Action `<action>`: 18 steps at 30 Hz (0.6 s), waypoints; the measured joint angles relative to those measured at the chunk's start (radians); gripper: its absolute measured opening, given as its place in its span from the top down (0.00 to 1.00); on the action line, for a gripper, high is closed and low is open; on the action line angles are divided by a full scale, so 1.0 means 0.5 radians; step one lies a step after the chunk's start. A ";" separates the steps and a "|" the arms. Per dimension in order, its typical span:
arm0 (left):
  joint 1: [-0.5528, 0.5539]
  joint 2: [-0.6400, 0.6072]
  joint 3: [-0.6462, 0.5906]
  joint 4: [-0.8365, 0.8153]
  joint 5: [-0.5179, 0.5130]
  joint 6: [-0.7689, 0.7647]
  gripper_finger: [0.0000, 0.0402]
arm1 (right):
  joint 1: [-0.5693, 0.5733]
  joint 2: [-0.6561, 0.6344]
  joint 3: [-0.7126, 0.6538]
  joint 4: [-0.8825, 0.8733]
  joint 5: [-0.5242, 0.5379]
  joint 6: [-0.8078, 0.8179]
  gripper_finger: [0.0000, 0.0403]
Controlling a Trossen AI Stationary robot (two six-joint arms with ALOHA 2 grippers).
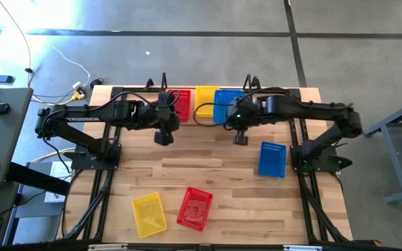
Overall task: Stack baskets on shelf by color
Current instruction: Stack the left blue bin on top of the blue bin
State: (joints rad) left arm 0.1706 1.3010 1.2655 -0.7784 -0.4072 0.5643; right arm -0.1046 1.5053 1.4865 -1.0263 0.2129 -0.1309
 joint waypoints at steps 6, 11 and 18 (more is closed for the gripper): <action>0.068 0.000 0.000 0.010 -0.001 -0.048 0.64 | -0.134 -0.233 -0.415 0.366 0.077 -0.151 1.00; 0.102 0.000 0.000 0.073 -0.015 -0.076 0.64 | -0.211 -0.347 -0.722 0.696 0.090 -0.309 1.00; 0.108 0.000 0.000 0.086 -0.063 -0.088 0.64 | -0.317 -0.363 -0.942 0.944 0.085 -0.443 1.00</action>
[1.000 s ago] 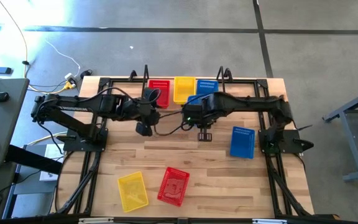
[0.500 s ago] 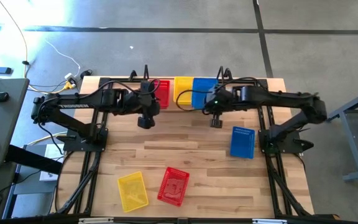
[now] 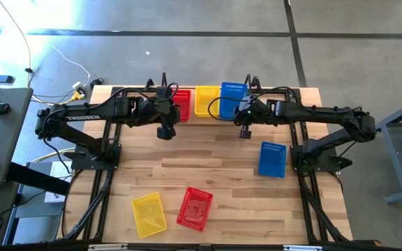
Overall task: Stack baskets on shelf by color
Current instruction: Stack the left blue bin on top of the blue bin
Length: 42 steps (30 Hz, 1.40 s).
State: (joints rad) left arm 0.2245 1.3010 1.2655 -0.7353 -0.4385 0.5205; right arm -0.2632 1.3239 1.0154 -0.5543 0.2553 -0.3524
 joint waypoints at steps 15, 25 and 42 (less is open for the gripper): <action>0.005 0.000 0.000 0.002 -0.045 -0.202 0.64 | -0.197 0.009 -0.090 0.105 -0.166 -0.187 1.00; 0.008 0.000 -0.001 0.001 -0.045 -0.308 0.64 | -0.236 0.064 -0.090 0.109 -0.243 -0.148 1.00; 0.008 0.000 -0.001 0.000 -0.074 -0.309 0.64 | -0.253 0.175 -0.090 0.109 -0.211 -0.150 1.00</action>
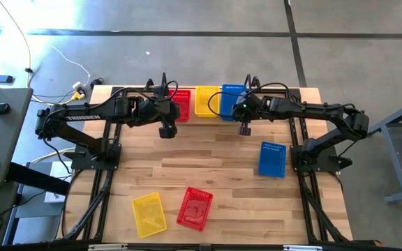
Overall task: Stack baskets on shelf by color
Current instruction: Stack the left blue bin on top of the blue bin, then stack the red bin on top of the red bin
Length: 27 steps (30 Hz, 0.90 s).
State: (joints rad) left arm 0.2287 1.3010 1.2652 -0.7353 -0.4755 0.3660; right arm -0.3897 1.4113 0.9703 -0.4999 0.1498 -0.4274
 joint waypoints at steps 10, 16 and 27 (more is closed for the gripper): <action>0.000 0.000 0.000 0.000 0.000 -0.030 0.64 | 0.001 0.000 0.000 -0.007 0.055 -0.037 0.90; 0.000 0.000 0.000 0.000 0.000 -0.048 0.64 | 0.009 0.000 0.022 -0.012 0.162 -0.050 0.74; 0.000 0.000 0.000 -0.002 0.160 -0.291 0.64 | 0.026 -0.001 0.310 -0.421 0.151 0.243 0.68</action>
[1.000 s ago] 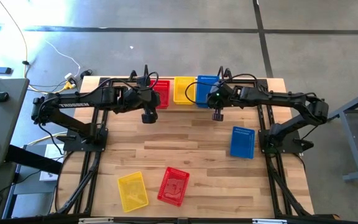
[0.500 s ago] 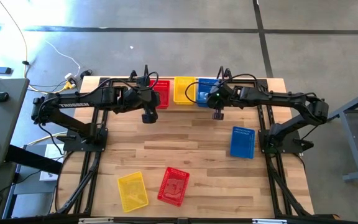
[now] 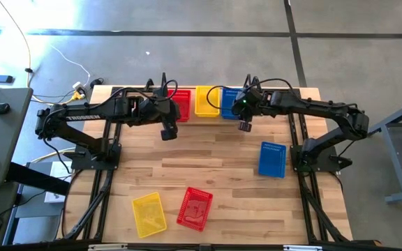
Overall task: Stack baskets on shelf by color
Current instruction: Stack the red bin on top of the red bin
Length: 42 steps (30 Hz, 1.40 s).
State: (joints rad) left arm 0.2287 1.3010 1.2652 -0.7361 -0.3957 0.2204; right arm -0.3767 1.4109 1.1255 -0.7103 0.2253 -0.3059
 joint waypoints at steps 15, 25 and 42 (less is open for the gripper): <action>-0.211 0.001 0.000 -0.009 0.510 -1.061 0.64 | 0.134 -0.002 0.366 -0.240 0.003 0.579 0.68; -0.709 0.002 -0.084 -0.018 0.515 -1.139 0.64 | 0.332 -0.002 0.431 -0.273 0.015 0.997 0.68; -1.274 0.337 -0.087 0.254 0.418 -1.046 0.64 | 0.579 -0.001 0.431 -0.278 0.036 1.429 0.68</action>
State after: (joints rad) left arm -0.4083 1.4696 1.2218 -0.6089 -0.1867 -0.3028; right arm -0.0872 1.4102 1.3411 -0.8493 0.2436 0.4086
